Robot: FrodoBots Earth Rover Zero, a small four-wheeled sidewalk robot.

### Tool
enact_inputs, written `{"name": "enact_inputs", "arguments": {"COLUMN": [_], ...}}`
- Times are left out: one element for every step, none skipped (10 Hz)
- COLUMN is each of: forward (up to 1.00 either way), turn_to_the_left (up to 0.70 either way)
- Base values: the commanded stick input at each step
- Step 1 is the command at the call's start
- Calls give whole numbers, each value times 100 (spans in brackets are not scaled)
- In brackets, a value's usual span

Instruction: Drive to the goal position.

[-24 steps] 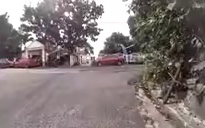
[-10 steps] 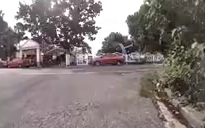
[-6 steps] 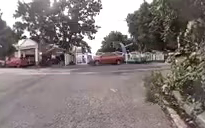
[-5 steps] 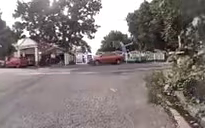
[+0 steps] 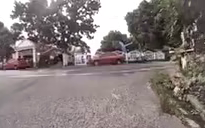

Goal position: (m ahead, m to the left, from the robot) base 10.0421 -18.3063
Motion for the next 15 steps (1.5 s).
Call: {"name": "enact_inputs", "arguments": {"forward": [70, 70, 70, 70, 70, 70, 70, 70, 70, 70, 70, 70, 70, 70, 70], "turn_to_the_left": [0, 0, 0, 0, 0, -9, -35, -23, 0, 0, 0, 0, 0, 0, 0]}}
